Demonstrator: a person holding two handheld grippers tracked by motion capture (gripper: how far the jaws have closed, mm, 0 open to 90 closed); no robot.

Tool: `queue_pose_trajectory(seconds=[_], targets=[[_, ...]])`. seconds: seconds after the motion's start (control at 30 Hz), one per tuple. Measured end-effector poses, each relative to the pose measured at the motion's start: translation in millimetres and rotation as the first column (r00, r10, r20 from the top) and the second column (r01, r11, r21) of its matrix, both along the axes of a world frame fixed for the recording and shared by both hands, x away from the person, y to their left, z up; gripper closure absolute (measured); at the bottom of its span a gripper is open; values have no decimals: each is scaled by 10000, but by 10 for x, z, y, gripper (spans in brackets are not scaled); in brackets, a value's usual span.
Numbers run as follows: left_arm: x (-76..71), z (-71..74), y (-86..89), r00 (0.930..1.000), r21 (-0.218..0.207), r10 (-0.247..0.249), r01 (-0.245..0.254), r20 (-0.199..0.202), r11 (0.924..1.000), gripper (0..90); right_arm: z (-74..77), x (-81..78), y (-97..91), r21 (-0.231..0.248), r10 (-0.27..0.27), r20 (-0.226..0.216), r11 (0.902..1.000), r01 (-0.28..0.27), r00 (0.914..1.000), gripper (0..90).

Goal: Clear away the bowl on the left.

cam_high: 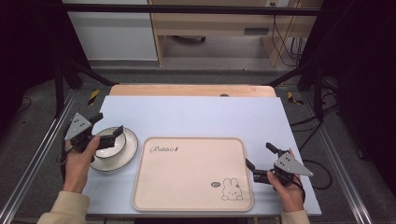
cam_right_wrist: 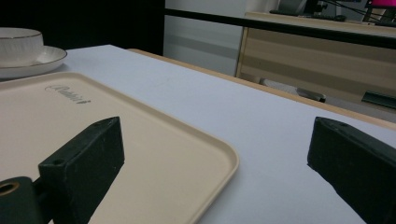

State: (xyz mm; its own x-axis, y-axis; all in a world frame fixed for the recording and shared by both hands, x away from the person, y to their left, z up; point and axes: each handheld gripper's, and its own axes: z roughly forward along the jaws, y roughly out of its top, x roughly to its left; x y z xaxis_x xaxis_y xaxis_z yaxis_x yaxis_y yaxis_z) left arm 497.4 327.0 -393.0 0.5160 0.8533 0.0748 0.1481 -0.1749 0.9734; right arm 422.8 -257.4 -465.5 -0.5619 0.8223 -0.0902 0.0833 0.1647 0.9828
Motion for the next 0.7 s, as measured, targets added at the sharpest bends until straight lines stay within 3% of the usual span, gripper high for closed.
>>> queue_pose_trajectory(seconds=[0.07, 0.23, 0.3, 0.33, 0.4, 0.57, 0.6, 0.63, 0.67, 0.7], targets=[[73, -34, 35, 9993, 92, 165, -162, -343, 9998, 67, 3, -2, 13, -81, 45, 71, 10000, -44, 10000, 41], [67, -55, 97, 9959, 478, 448, -412, -786, 9980, 66, 4, 5, 46, -93, 107, 31, 9999, -107, 9999, 41], [66, -65, 153, 9892, 689, 856, -778, -1187, 9946, 67, 5, 7, 56, -151, 130, 49, 9998, -130, 9999, 42], [66, -65, 153, 9892, 689, 856, -778, -1187, 9946, 67, 5, 7, 56, -151, 130, 49, 9998, -130, 9999, 42], [71, -66, 191, 9824, 941, 1109, -975, -1501, 9908, 68, 13, 2, 72, -166, 140, 43, 9998, -139, 9999, 42], [82, -80, 250, 9683, 911, 1533, -1376, -1971, 9863, 120, 10, 8, 90, -224, 158, 41, 9996, -157, 9999, 42], [82, -80, 250, 9683, 911, 1533, -1376, -1971, 9863, 127, 12, 7, 92, -240, 171, 34, 9996, -170, 9998, 42], [89, -95, 288, 9594, 916, 1767, -1601, -2200, 9828, 136, 13, 6, 95, -249, 172, 35, 9995, -171, 9998, 42], [89, -95, 288, 9594, 916, 1767, -1601, -2200, 9828, 153, 13, 6, 95, -249, 172, 35, 9995, -171, 9998, 42], [92, -109, 342, 9507, 924, 1960, -1786, -2403, 9796, 166, 13, 6, 97, -240, 177, 47, 9996, -176, 9998, 43]])
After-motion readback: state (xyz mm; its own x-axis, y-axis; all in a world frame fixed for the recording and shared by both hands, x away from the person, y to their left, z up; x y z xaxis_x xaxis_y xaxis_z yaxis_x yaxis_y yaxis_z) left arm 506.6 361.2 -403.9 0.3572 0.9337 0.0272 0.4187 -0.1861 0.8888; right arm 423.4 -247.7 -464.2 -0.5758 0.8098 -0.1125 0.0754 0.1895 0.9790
